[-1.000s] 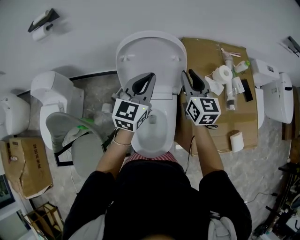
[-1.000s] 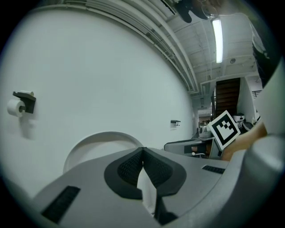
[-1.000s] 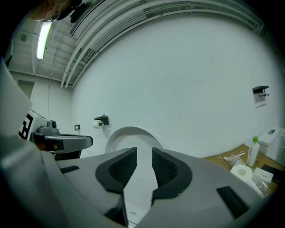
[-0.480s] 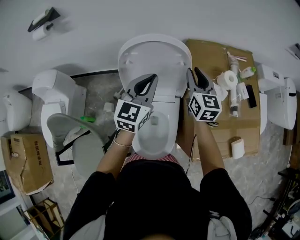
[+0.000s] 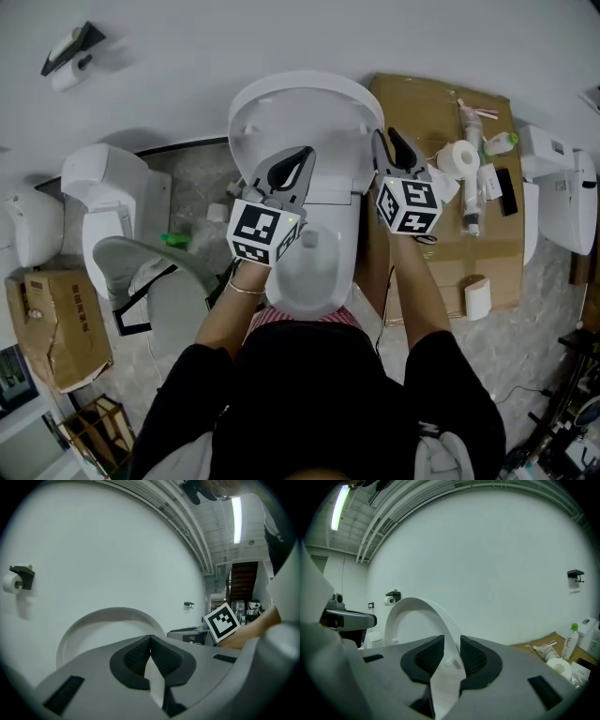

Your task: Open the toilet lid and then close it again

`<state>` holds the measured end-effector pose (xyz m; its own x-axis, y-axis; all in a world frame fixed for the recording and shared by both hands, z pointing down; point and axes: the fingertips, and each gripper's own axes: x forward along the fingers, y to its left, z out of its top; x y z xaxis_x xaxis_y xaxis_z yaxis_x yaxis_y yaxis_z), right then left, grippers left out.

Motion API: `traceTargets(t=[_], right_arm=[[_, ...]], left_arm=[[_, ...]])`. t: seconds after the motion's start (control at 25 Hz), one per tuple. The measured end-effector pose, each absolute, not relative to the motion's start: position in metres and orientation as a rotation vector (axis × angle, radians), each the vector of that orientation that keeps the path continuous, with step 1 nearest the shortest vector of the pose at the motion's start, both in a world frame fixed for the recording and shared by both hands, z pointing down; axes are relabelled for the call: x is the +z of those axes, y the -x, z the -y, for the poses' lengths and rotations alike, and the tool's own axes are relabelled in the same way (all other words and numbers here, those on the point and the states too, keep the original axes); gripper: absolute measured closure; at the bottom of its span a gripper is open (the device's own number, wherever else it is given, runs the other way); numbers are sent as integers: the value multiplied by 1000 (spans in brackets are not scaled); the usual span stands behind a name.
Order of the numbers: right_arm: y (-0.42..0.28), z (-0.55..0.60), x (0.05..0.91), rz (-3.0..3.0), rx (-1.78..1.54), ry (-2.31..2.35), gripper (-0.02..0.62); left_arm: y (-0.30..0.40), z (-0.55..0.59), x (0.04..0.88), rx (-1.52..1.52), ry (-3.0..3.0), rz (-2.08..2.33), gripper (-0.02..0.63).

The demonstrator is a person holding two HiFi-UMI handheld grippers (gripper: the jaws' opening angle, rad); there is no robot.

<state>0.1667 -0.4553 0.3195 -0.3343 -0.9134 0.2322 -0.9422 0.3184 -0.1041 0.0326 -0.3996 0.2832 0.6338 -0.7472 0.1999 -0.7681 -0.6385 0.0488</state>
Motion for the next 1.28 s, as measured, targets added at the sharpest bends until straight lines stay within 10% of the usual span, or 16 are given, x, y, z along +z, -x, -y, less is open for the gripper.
traceTargets(t=[1.28], right_arm=[[-166, 481, 334, 2397, 355, -1696, 523]], left_arm=[[-20, 409, 297, 250, -2674, 1270, 603]])
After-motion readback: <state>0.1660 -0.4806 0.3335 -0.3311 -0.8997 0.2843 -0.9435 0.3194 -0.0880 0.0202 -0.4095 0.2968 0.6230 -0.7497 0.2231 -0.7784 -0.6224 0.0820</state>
